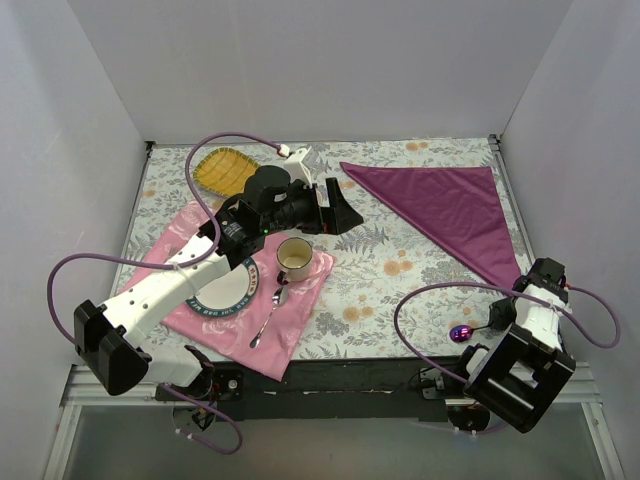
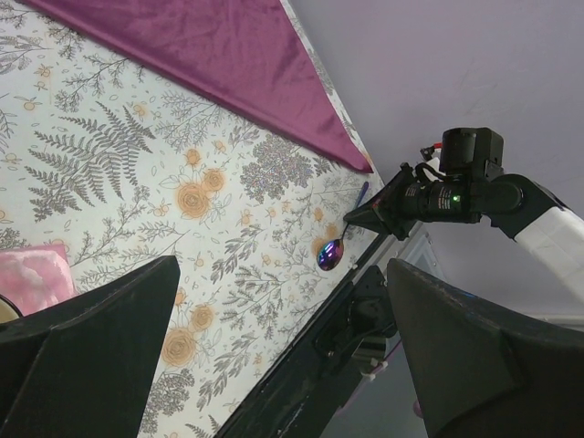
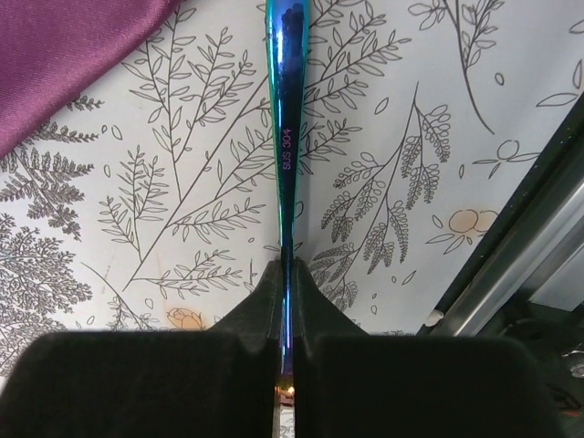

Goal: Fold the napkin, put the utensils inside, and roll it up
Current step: Grab a utensil with the right arm, then pass the utensil from the right arm to the left, then pass the utensil from the left arm to the right, then pass the utensil from the right arm to the left, then pass the utensil from the left arm to the right, then place the utensil onto the napkin

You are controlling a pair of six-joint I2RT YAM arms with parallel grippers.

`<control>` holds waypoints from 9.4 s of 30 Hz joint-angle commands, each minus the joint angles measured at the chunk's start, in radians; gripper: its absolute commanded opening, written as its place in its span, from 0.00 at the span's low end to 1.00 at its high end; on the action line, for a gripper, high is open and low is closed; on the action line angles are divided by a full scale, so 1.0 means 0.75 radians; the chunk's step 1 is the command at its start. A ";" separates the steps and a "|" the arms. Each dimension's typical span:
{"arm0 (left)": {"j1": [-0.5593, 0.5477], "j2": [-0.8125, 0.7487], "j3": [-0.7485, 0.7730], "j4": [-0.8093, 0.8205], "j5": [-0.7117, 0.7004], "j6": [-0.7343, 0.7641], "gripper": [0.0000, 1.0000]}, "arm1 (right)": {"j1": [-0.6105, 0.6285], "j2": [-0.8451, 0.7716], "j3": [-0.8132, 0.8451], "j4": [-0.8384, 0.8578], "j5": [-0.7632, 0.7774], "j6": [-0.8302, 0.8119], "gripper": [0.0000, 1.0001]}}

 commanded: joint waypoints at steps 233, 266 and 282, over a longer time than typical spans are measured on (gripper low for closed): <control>0.270 0.026 0.006 -0.284 -0.192 0.283 0.98 | 1.502 0.405 0.650 0.454 0.077 -1.372 0.01; 0.270 0.085 -0.108 -0.163 0.011 0.203 0.96 | 1.008 1.325 1.560 -0.110 -0.271 -1.815 0.01; 0.272 0.042 -0.153 -0.145 0.023 0.209 0.96 | 0.982 1.341 1.533 -0.143 -0.251 -1.819 0.01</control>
